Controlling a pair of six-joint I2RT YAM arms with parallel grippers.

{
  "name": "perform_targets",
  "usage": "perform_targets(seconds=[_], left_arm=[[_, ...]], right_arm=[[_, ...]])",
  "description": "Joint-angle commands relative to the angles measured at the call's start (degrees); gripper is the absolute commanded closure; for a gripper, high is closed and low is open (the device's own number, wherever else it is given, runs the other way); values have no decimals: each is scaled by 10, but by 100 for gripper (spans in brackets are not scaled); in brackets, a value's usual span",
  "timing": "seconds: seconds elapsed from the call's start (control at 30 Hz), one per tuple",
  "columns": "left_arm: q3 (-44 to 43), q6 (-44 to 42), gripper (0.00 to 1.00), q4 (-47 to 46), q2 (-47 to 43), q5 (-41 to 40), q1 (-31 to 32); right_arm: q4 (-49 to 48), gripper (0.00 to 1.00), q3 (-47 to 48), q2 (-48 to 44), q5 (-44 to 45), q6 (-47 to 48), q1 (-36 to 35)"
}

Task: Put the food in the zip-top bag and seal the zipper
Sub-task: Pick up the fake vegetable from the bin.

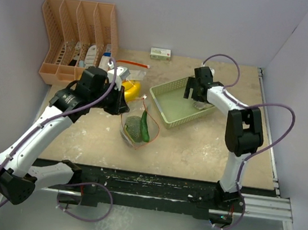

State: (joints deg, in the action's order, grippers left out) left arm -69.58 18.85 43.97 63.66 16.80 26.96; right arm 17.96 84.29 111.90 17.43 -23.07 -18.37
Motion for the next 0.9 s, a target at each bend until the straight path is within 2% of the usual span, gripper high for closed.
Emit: perform_targets(seconds=[0.0,0.2,0.27,0.37,0.47,0.6,0.7,0.87], left_arm=[[1,-8,100,-36,-14,21,-3],[7,-14,100,-39,-11,17,-3],[11,-14,100,-43,-10,17,-3],[15,-18,100,-43,-4,17,-3],[18,-19,100,-43,-2,17,-3],[20,-17,100,-46,-3,15,-3],[20,-17,100,-47,-2,13,-3],[17,-15,100,-47,3,12,-3]], right_arm=[[10,1,25,28,6,-8,11],[11,1,29,64,73,-14,12],[20,5,31,75,70,-12,12],[23,19,15,81,55,-14,11],[14,40,-11,69,50,-13,11],[4,80,-33,46,28,-10,11],[-6,100,-34,22,-2,2,9],[-58,100,-49,-53,-90,30,0]])
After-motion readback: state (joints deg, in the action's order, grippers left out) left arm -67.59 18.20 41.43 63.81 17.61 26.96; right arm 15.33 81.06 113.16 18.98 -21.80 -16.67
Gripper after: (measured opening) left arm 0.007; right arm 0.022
